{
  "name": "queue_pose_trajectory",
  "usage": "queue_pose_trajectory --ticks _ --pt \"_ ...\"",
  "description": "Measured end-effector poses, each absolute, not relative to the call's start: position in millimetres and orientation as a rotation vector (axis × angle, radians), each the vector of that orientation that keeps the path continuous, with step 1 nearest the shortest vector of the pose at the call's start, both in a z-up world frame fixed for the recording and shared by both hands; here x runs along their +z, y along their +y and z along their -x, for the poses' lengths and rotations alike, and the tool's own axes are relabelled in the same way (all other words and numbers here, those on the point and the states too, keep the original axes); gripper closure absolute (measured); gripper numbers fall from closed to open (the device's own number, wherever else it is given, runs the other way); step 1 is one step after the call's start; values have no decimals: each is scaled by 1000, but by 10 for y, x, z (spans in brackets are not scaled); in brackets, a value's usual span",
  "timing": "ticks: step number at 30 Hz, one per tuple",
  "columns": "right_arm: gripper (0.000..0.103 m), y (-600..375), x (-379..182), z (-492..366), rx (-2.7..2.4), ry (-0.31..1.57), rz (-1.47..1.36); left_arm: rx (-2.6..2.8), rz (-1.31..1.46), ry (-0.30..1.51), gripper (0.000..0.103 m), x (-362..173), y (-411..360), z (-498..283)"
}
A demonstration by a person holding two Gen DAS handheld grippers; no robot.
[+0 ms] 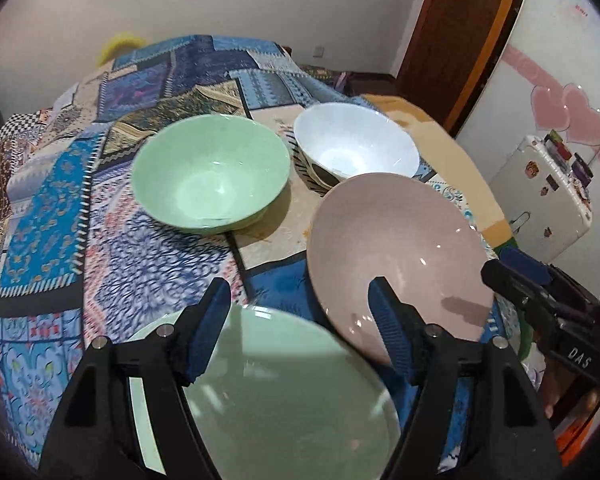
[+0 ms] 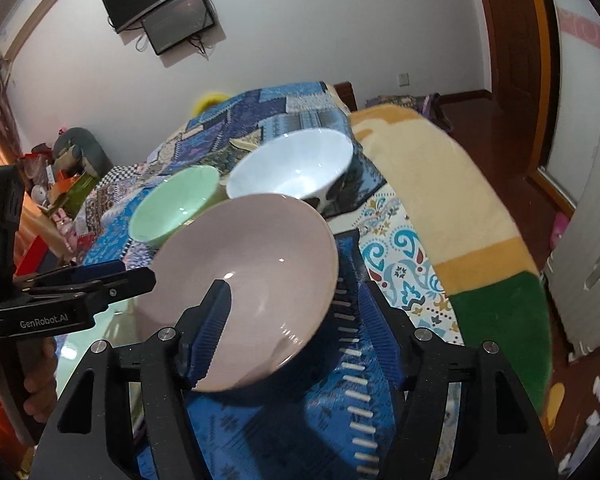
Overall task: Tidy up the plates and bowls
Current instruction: 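Reach both tools to the pink bowl and close them on its rim, then lift the pink bowl with both tools and carry it beside the plate stack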
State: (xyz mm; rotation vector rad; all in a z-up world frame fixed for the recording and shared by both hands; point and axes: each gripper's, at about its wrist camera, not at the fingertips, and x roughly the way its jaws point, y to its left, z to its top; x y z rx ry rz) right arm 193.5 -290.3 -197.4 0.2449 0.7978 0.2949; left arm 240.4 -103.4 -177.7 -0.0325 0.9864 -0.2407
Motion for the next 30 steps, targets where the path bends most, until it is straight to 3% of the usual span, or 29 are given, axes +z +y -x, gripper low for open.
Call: queue_pose_trajectory --ticks 4,7,13,16,30 --pt "40 -2910 -2055 -1974 289 815 -254 -243 20 1021 37 -1917 -1127 -2548" --pt "48 -2920 -2091 -1969 304 827 -274 -252 24 1051 46 -2008 -1171 -2634" --pt "73 -2898 -2131 -1938 328 840 -273 -296 37 1094 64 -2144 -1257 -2698" --pt "76 -2877 -2140 -1949 331 840 -274 -339 22 1106 77 -2183 -1331 -2678" --pt "77 -2918 -1961 -1891 294 799 -302 -324 14 1081 80 -2095 -1366 -2575"
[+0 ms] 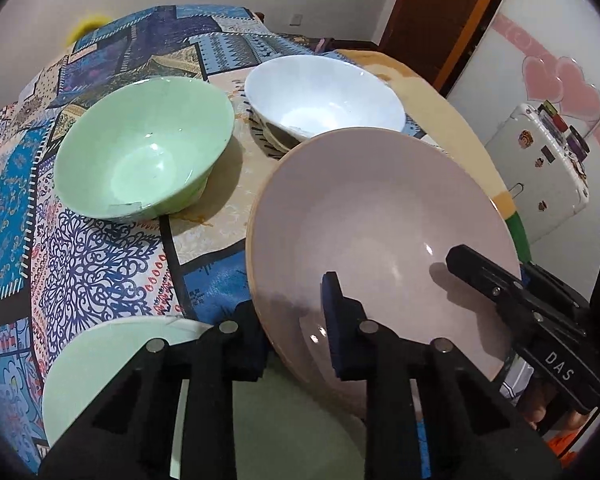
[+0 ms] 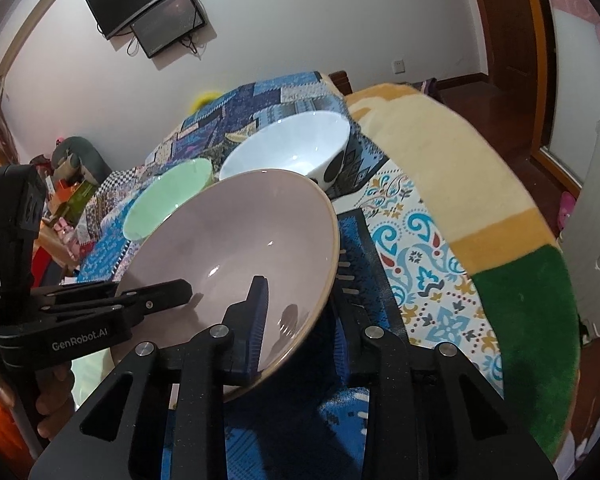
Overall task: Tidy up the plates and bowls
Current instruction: 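Lift the pink bowl with both tools and carry it beside the plate stack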
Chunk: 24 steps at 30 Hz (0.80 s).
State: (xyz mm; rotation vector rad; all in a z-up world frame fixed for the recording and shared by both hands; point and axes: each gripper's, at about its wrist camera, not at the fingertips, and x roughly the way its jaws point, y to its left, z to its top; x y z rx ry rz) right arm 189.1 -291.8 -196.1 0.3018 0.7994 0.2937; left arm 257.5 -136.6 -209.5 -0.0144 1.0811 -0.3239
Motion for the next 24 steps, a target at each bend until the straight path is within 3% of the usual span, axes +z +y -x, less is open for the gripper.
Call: queue_pose_trajectory --ticks 24 --pt "77 -2222 -1419 -1634 415 704 -256 -274 116 897 80 -1400 -691 -1853"
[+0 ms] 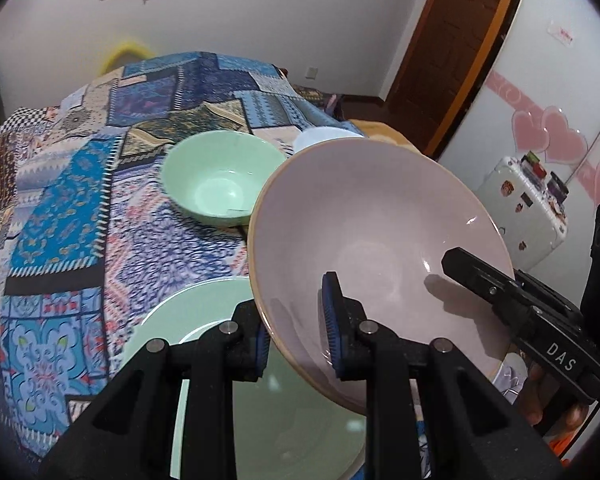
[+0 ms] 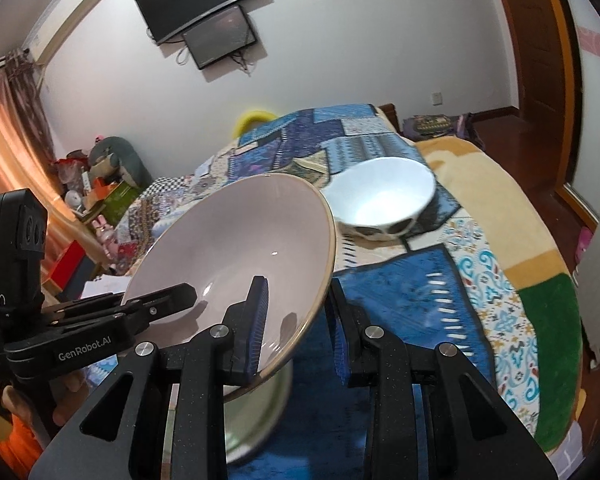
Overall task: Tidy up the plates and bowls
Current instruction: 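Lift the pink bowl with both tools and carry it beside the plate stack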
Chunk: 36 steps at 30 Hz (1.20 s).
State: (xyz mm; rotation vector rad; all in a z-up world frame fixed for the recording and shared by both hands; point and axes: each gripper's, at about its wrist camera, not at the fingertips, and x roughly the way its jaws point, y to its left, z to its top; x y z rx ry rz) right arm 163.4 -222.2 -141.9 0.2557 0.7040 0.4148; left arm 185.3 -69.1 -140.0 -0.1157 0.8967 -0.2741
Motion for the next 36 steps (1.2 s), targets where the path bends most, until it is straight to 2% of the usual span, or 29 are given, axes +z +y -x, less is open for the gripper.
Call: queue_pose_trajectory --ticks 23,36 --pt "77 -905 -1424 -1518 618 728 -102 -109 279 771 80 -1215 733 -1016" --pt "77 -263 -1642 -1443 706 809 -41 24 305 783 80 -1390 1468 -640"
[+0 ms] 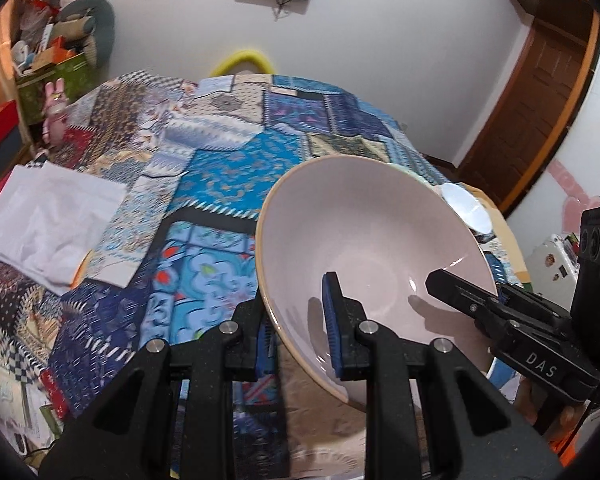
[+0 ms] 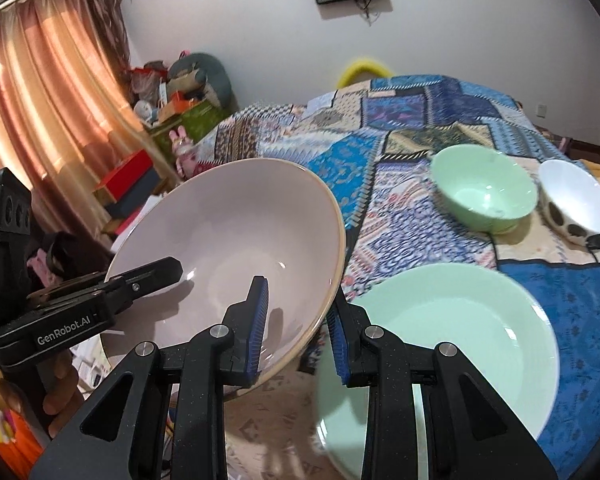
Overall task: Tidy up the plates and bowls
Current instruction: 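Lift the pink bowl with both tools and carry it beside the plate stack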
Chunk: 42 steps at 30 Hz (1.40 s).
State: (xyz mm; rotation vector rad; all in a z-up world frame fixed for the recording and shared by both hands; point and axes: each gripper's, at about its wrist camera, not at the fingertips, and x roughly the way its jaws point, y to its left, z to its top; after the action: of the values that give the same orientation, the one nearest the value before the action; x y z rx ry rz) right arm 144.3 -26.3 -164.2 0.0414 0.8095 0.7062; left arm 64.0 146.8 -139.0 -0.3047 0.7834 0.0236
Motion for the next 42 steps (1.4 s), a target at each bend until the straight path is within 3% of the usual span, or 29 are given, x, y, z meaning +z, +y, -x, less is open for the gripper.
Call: queue_pose_trajectory --ticks 26,42 --pt "77 249 -2186 -1371 721 990 96 79 423 942 80 -2242 2009 -507" --pt "74 154 -2077 -1327 726 958 95 100 397 940 80 -2179 2010 -378"
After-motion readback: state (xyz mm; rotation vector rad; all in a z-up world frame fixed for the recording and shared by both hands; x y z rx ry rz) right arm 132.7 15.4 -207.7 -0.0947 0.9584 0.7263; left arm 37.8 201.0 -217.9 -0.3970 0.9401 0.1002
